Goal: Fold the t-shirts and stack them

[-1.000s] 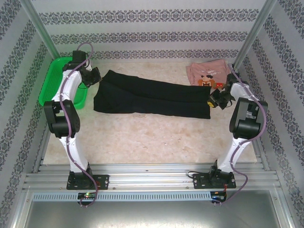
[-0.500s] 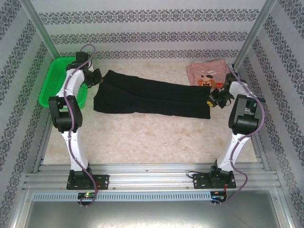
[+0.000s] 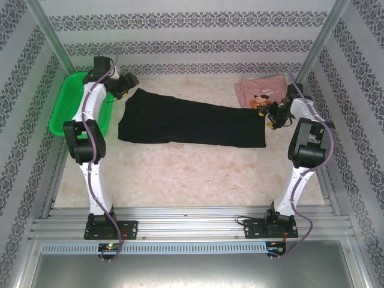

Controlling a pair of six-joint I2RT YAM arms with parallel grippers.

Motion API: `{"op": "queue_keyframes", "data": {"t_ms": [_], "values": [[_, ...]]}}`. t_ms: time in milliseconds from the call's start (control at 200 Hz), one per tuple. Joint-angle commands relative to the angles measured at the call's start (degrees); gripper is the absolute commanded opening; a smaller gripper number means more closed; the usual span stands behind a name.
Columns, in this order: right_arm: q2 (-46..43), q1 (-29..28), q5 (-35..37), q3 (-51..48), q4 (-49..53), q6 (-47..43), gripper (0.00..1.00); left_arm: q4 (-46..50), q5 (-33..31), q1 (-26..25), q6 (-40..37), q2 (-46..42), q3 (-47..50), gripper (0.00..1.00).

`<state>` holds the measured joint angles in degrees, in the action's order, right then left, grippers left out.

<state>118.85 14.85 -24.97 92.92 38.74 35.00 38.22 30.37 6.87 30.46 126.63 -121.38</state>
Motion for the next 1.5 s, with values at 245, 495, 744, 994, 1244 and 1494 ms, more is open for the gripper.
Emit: {"op": "queue_keyframes", "data": {"t_ms": [245,495,744,994,1244,1494], "values": [[-22.9,0.8,-1.5,-21.1,-0.7,-6.4,0.76,7.6,-5.6,0.9,-2.4,-25.0,17.5,0.98],[-32.7,0.4,-5.3,-36.0,-4.3,-6.4,0.78,4.2,-7.4,0.9,-0.2,-40.1,47.9,0.80],[-29.8,-0.1,-3.9,-38.9,-4.8,-7.2,0.76,-3.4,-10.0,1.2,0.7,-37.1,55.6,0.67],[-26.2,-0.7,-3.3,-38.5,-7.8,-6.0,0.75,-17.8,-9.5,2.1,5.3,-31.3,60.4,0.59],[-23.1,-1.8,-2.8,-37.1,-8.2,-5.7,0.73,-19.7,-11.1,2.4,5.7,-25.4,58.7,0.54],[-20.5,-2.0,0.4,-36.0,-9.0,-5.0,0.70,-22.6,-11.8,2.4,5.5,-22.6,57.1,0.49]]}}
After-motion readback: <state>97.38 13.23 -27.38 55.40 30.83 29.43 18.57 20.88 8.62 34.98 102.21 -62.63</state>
